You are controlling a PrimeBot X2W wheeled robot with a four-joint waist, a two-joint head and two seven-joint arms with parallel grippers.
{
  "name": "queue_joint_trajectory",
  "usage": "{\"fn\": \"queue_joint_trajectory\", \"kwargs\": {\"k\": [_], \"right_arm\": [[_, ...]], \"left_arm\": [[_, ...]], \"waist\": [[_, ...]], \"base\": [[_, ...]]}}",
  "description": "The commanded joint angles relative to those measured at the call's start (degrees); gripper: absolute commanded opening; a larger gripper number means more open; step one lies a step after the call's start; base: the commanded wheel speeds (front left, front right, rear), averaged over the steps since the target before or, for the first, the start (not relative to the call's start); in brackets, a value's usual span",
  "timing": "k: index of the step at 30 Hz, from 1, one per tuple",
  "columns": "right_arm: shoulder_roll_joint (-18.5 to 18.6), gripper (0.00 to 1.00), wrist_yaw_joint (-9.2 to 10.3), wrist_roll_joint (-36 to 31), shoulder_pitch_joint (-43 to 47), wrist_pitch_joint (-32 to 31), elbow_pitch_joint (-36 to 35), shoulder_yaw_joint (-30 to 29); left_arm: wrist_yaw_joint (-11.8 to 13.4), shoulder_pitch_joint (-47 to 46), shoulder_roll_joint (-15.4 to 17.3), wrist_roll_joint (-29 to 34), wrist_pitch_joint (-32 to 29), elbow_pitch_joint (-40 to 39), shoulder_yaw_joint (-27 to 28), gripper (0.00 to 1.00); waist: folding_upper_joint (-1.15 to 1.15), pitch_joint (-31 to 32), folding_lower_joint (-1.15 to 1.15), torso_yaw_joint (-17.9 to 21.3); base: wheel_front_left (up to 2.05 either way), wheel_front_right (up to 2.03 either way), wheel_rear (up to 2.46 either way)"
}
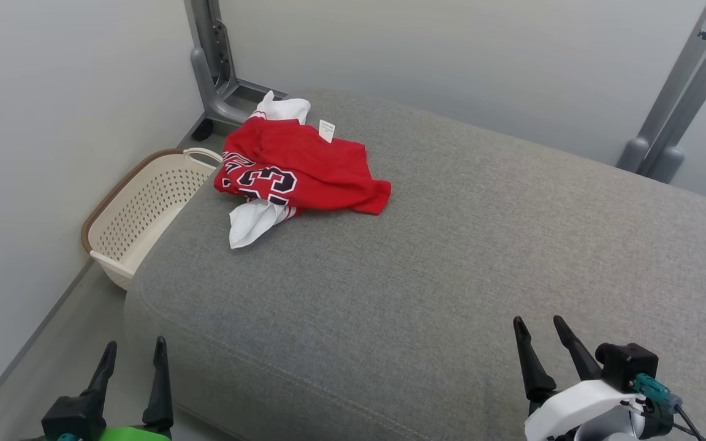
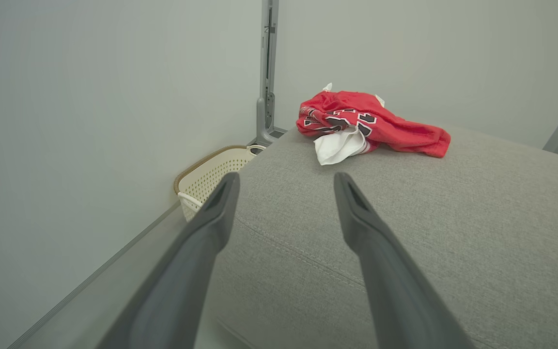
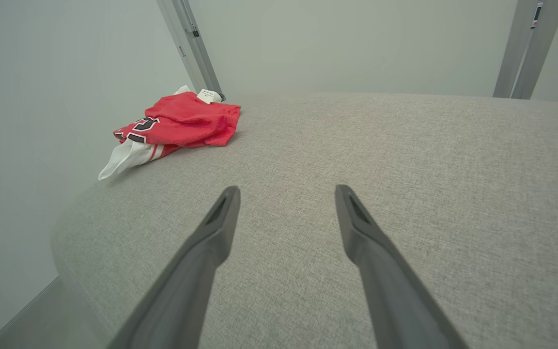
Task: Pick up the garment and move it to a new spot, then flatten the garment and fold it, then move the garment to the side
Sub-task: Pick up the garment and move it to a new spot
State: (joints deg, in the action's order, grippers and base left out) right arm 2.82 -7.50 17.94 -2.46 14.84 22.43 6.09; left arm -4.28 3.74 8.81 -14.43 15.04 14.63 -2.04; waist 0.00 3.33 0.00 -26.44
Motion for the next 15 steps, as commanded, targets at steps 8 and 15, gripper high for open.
{"fn": "queue_joint_trajectory", "kwargs": {"k": [8,15], "right_arm": [[0.2,1.0,0.02,0.3,-0.4,0.4,0.0,0.3],[0.2,1.0,0.03,-1.0,-1.0,0.4,-0.2,1.1]], "left_arm": [[0.4,0.7,0.7,-0.6,0.1,-0.3,-0.3,1.0],[0.2,-1.9,0.7,-0.9,-0.5,1.2,-1.0,1.0]], "waist": [[0.0,-0.3,0.0,-0.5],[0.0,-1.9,0.0,2.0]], "base": [[0.0,0.0,0.0],[0.0,0.0,0.0]]}}
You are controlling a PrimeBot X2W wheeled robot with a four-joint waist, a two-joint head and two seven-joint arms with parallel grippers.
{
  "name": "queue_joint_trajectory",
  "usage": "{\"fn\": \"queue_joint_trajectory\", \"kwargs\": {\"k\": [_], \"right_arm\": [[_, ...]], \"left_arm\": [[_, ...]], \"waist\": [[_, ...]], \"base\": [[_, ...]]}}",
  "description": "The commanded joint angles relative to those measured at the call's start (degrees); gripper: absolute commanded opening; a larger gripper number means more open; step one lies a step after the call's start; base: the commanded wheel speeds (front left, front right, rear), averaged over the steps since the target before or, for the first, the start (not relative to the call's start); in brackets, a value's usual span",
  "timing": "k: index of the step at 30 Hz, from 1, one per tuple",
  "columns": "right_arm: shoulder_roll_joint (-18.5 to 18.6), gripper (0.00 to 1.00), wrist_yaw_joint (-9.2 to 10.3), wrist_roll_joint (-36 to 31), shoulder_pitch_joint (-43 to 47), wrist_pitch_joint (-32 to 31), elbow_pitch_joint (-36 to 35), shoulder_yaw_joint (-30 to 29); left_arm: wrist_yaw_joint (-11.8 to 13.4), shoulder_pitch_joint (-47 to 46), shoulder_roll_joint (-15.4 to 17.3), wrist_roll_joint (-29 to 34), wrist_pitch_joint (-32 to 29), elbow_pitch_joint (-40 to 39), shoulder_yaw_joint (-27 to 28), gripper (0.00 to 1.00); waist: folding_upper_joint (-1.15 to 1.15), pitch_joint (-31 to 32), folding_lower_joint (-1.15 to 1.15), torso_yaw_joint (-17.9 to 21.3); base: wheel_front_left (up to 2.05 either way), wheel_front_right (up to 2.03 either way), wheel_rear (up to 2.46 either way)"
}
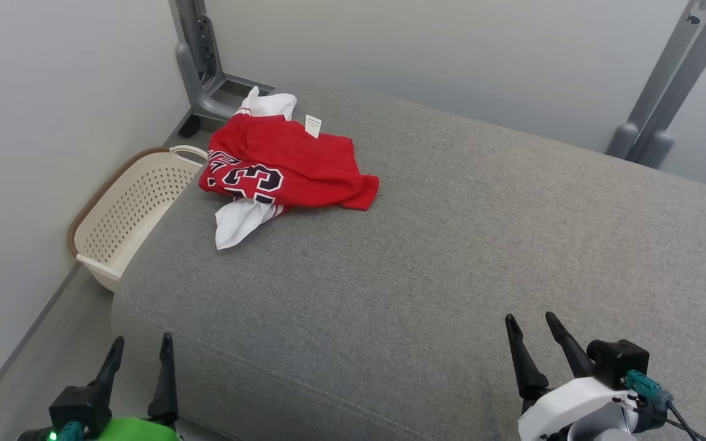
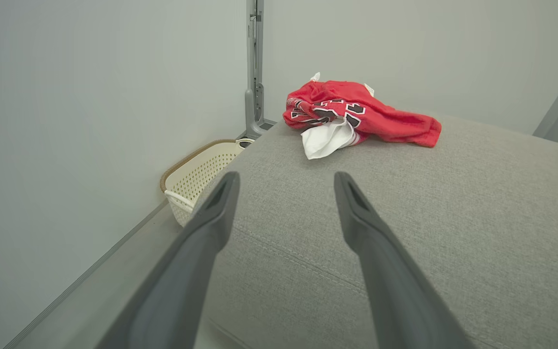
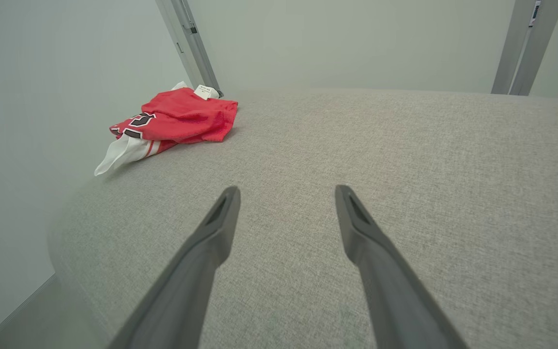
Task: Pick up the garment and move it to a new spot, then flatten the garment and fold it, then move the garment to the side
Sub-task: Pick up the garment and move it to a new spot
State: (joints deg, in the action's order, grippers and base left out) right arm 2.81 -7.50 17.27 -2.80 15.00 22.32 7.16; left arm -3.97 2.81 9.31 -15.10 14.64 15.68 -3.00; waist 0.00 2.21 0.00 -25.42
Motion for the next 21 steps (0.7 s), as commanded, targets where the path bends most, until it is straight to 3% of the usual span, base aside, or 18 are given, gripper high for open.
{"fn": "queue_joint_trajectory", "kwargs": {"k": [1,10,21], "right_arm": [[0.2,1.0,0.03,-0.6,-0.9,0.2,-0.2,0.3],[0.2,1.0,0.03,-5.1,-3.3,-2.9,-4.2,1.4],[0.2,1.0,0.03,-10.6,-5.7,-9.2,-13.8,2.7]], "left_arm": [[-0.2,-1.7,0.3,-0.3,-0.4,0.9,-0.2,1.0],[0.4,-18.3,0.8,1.0,-6.6,11.2,-2.2,1.0],[-0.7,-43.1,4.2,-0.4,-23.1,26.3,-2.6,1.0]], "waist": [[0.0,-1.1,0.0,1.6],[0.0,-7.6,0.0,6.7],[0.0,-17.7,0.0,11.5]], "base": [[0.0,0.0,0.0],[0.0,0.0,0.0],[0.0,0.0,0.0]]}}
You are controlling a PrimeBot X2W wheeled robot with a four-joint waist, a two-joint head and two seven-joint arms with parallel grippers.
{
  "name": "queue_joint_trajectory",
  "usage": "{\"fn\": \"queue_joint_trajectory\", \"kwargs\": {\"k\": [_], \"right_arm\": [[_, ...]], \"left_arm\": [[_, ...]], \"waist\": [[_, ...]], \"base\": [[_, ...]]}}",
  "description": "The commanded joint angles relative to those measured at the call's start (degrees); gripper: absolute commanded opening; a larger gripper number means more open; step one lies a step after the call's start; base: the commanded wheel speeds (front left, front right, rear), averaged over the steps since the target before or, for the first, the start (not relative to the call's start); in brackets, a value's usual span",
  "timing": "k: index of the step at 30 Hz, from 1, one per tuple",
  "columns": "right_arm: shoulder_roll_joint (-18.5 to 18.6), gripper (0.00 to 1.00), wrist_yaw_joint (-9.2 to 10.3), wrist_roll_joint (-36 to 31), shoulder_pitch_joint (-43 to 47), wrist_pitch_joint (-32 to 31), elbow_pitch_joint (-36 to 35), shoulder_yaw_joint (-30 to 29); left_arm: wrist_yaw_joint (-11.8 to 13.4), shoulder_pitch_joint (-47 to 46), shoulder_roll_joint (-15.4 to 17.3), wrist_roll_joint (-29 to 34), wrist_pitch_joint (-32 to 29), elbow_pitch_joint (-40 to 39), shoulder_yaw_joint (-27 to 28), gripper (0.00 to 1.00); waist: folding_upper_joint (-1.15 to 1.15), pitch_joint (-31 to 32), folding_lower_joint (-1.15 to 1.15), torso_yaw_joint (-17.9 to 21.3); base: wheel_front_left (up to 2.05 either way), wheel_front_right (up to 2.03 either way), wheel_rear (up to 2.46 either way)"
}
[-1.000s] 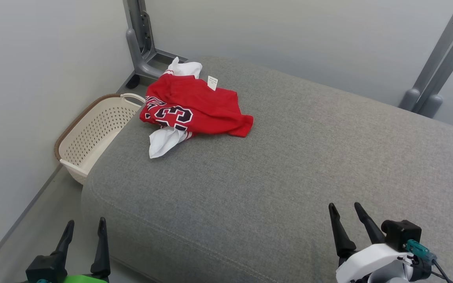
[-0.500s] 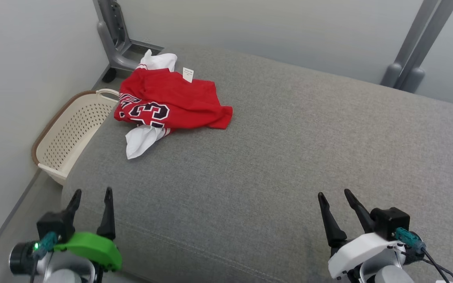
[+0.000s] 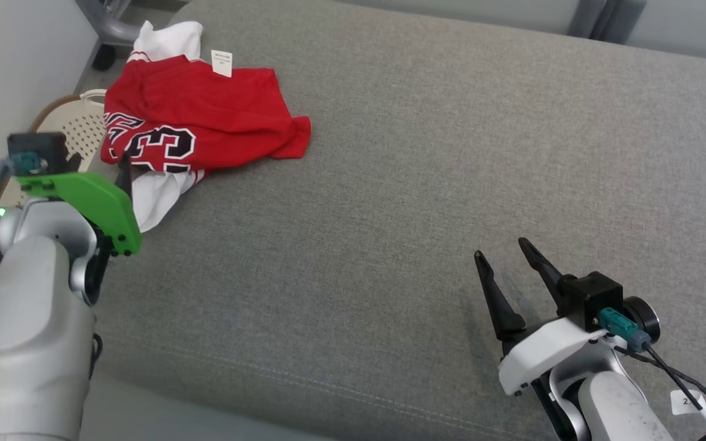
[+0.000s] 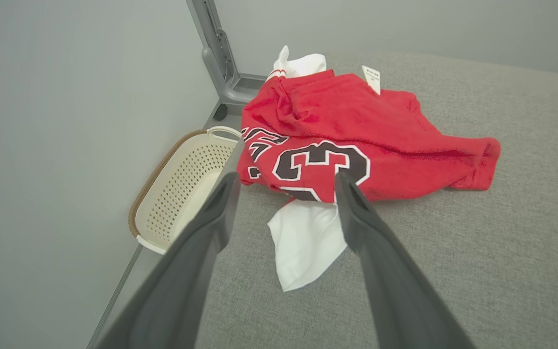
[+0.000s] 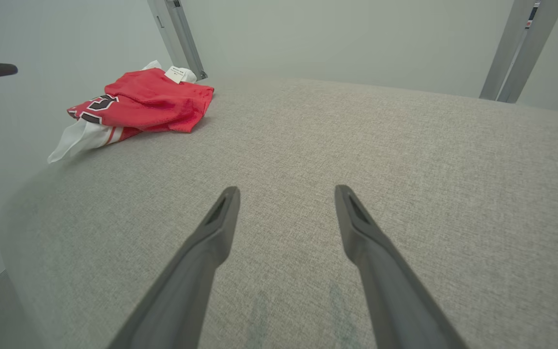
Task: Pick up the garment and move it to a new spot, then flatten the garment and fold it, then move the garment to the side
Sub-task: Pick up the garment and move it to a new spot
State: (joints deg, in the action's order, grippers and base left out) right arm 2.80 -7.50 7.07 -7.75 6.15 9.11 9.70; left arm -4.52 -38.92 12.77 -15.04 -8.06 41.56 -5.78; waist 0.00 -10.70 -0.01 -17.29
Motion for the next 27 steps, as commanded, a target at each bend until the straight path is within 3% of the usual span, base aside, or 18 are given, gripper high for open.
{"fn": "queue_joint_trajectory", "kwargs": {"k": [1,7,13,22,23,24,25,27], "right_arm": [[0.3,1.0,0.03,-0.9,-0.9,-0.9,-1.4,0.3],[1.7,1.0,0.03,-2.6,-0.7,-3.7,-6.1,0.4],[2.5,1.0,0.03,-3.2,0.0,-5.0,-9.1,0.0],[2.9,1.0,0.03,-3.6,0.1,-5.8,-11.3,1.0],[2.9,1.0,0.03,-3.5,0.0,-5.8,-11.2,1.1],[2.9,1.0,0.03,-3.4,-0.1,-5.7,-11.1,1.0],[2.8,1.0,0.03,-3.4,-0.1,-5.6,-11.0,1.1],[2.7,1.0,0.03,-3.4,-0.3,-5.5,-10.7,1.0]], "left_arm": [[-0.2,-3.1,1.0,-0.6,-2.0,1.6,0.2,1.0],[-1.6,-11.4,3.7,0.3,-10.6,7.4,-2.5,1.0],[-2.8,-15.4,5.4,-0.2,-15.1,9.6,-6.1,1.0],[-2.3,-18.5,7.1,-1.4,-20.5,15.5,-7.6,1.0],[-2.1,-18.6,7.1,-1.4,-20.3,15.8,-7.6,0.68],[-2.0,-18.6,7.1,-1.4,-20.3,16.0,-7.7,0.06],[-2.1,-18.7,7.1,-1.4,-20.3,16.3,-7.8,0.0],[-2.2,-19.0,6.8,-1.6,-19.9,16.5,-8.1,0.0]], "waist": [[0.0,-5.6,0.01,3.7],[0.0,-10.7,0.01,5.2],[0.0,-13.6,0.01,5.9],[0.0,-16.0,0.01,7.9],[0.0,-16.0,0.01,8.1],[0.0,-16.0,0.01,8.2],[0.0,-16.0,0.01,8.3],[0.0,-15.7,0.01,8.4]], "base": [[0.0,0.0,0.0],[0.0,0.0,0.0],[0.0,0.0,0.0],[0.0,0.0,0.0],[0.0,0.0,0.0],[0.0,0.0,0.0],[0.0,0.0,0.0],[0.0,0.0,0.0]]}}
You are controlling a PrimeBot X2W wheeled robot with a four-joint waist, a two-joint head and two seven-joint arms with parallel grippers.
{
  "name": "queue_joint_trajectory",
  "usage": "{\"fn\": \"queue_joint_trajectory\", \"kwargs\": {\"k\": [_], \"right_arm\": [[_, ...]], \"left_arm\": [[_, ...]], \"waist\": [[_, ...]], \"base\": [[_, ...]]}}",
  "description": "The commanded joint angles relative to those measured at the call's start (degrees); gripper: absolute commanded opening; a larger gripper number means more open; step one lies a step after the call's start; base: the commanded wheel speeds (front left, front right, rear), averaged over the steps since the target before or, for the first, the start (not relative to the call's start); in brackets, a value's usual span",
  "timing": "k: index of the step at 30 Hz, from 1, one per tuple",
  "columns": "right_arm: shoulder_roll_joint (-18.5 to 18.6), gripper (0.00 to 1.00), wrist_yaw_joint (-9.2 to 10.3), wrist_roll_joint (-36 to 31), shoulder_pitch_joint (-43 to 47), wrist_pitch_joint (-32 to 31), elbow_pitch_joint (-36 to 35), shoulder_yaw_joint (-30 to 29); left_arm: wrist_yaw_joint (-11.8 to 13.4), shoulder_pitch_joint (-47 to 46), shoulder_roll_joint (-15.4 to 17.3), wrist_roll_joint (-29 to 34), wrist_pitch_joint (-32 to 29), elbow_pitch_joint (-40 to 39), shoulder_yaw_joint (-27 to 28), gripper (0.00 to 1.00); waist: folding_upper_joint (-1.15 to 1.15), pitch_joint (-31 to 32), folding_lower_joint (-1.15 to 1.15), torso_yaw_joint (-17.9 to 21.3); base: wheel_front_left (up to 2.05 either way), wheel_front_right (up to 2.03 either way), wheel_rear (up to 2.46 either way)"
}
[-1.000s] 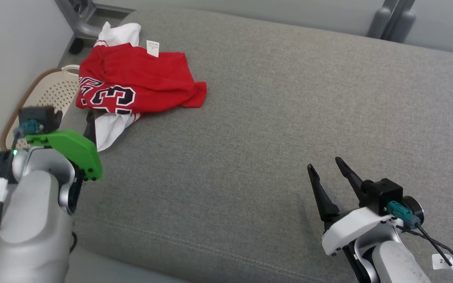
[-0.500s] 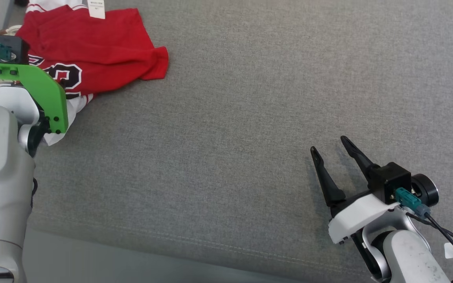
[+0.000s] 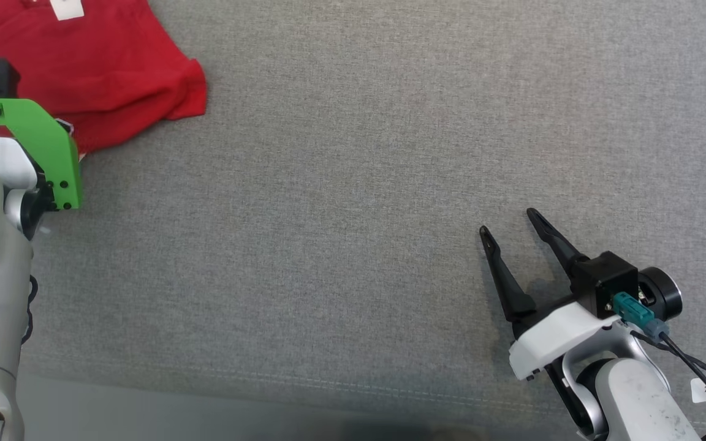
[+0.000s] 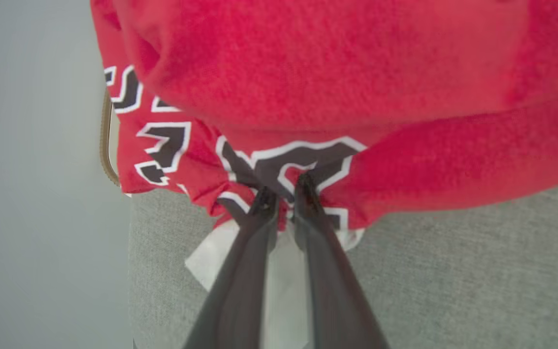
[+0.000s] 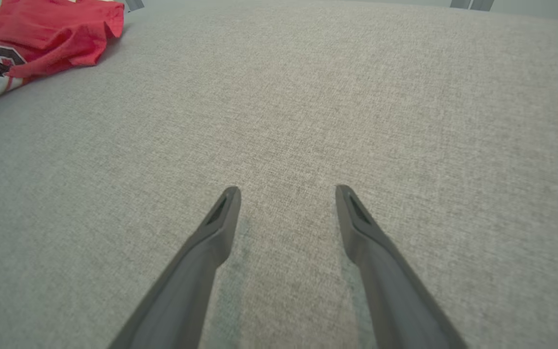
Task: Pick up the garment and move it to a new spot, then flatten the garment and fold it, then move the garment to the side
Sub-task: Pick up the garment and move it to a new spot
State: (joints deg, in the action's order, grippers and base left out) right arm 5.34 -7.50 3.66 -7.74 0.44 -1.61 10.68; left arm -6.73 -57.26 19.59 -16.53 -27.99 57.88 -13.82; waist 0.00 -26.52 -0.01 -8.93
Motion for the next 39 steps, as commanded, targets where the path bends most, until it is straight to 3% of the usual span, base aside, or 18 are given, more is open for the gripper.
{"fn": "queue_joint_trajectory", "kwargs": {"k": [1,10,17,29,39], "right_arm": [[0.1,1.0,0.03,0.1,-0.4,0.3,0.2,0.0],[-1.0,1.0,0.03,0.9,-0.6,2.0,3.0,0.3],[-1.9,1.0,0.03,2.2,0.5,4.5,6.6,0.6],[-2.4,1.0,0.03,6.5,1.3,8.5,12.0,2.2],[-2.4,1.0,0.03,8.7,1.6,10.5,14.5,2.6]], "left_arm": [[-0.1,-0.8,0.1,0.0,0.4,0.2,-0.3,0.0],[0.1,-1.5,-1.4,-0.5,6.5,-1.3,-1.1,0.0],[-0.1,-3.2,-3.7,0.9,11.6,-5.9,-3.6,0.0],[-0.6,-3.9,-8.5,1.1,12.7,-15.6,-10.4,0.0],[-0.7,-0.1,-12.5,-3.4,13.2,-26.4,-17.6,0.0]], "waist": [[0.0,0.4,0.01,0.1],[0.0,4.9,0.01,0.7],[0.0,10.4,0.01,3.4],[0.0,18.4,0.01,10.7],[0.0,19.6,0.01,18.3]], "base": [[0.0,0.0,0.0],[0.0,0.0,0.0],[0.0,0.0,0.0],[0.0,0.0,0.0],[0.0,0.0,0.0]]}}
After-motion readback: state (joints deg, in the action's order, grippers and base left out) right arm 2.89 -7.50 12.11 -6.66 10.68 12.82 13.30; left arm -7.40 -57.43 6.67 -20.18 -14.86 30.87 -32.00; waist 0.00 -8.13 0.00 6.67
